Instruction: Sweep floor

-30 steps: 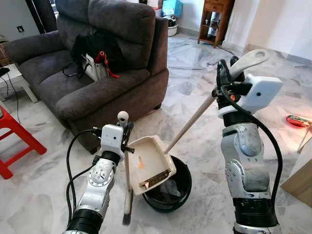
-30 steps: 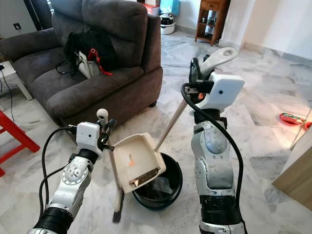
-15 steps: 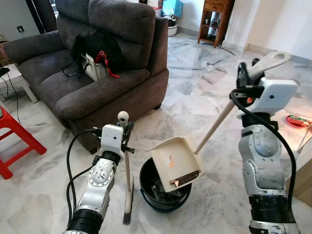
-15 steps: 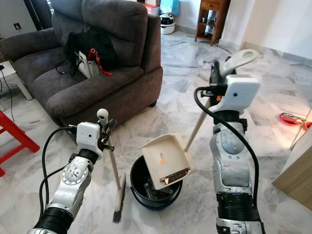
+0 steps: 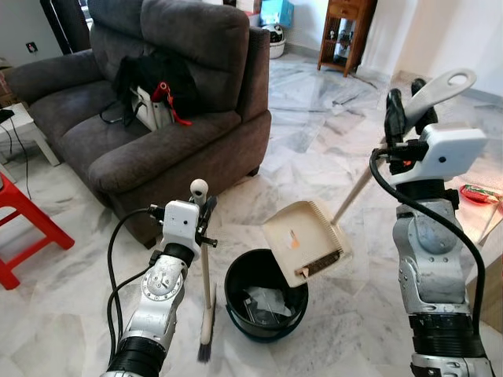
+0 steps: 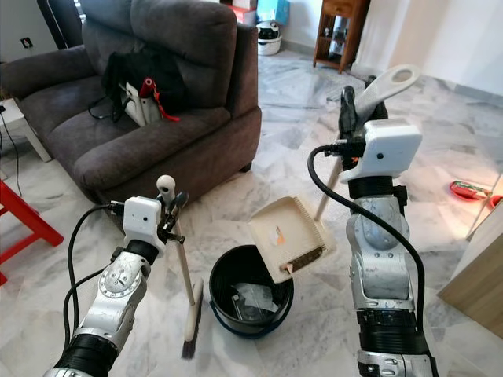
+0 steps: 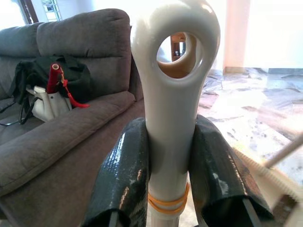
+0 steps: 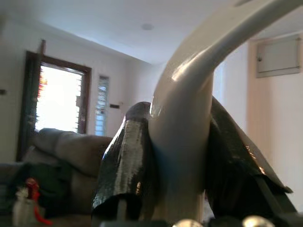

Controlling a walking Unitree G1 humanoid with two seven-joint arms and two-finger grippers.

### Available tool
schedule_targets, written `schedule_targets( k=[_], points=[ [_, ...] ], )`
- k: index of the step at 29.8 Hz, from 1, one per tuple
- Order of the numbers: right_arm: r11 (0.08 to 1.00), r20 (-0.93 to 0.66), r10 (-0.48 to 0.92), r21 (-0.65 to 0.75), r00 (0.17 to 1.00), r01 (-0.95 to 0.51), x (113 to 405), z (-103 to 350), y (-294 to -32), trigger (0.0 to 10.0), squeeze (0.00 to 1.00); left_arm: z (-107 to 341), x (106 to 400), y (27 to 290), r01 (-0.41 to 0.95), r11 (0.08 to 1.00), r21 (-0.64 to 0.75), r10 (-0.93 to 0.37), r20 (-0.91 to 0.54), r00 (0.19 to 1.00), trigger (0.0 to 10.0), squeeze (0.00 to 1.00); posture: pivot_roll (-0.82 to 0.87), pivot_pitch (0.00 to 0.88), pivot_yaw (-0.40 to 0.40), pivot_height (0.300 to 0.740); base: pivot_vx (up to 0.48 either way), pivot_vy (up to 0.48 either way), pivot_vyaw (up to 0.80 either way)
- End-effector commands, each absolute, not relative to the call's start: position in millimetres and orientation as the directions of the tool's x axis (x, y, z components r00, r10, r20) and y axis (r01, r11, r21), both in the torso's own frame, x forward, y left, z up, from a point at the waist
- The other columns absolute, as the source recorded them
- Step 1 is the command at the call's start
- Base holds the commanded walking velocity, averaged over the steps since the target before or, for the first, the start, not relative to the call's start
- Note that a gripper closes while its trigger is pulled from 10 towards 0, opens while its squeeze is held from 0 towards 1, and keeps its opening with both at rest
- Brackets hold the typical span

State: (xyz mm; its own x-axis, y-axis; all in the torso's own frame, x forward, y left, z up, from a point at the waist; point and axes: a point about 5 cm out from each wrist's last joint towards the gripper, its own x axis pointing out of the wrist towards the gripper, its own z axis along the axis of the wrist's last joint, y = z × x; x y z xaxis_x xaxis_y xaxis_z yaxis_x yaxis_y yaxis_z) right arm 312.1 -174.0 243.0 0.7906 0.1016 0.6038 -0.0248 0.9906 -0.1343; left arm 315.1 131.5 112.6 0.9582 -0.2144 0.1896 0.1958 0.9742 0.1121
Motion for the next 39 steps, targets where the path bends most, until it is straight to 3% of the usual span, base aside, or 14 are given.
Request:
schedule_targets(
  k=[1, 12, 39],
  points=[
    [0.989, 0.692, 0.135, -0.135, 0.709, -0.057, 303.3, 263.0, -166.0, 10.0, 0.00, 124.9, 317.3, 132.9, 0.190, 0.974, 0.120, -0.215, 0.249, 0.944, 10.0, 0.00, -0.08, 0.000, 0.042, 0.740, 0.000, 0.000, 0.00],
    [0.979, 0.732, 0.198, -0.121, 0.651, -0.162, 295.3, 264.2, -152.7, 10.0, 0.00, 125.0, 317.4, 133.1, 0.193, 0.974, 0.121, -0.218, 0.249, 0.944, 10.0, 0.00, -0.08, 0.000, 0.044, 0.740, 0.000, 0.000, 0.00],
    [0.893, 0.709, 0.449, -0.381, 0.544, -0.240, 280.6, 261.4, -112.5, 10.0, 0.00, 125.0, 316.5, 130.0, 0.209, 0.969, 0.131, -0.236, 0.250, 0.939, 10.0, 0.00, -0.08, 0.000, 0.044, 0.740, 0.000, 0.000, 0.00]
  ],
)
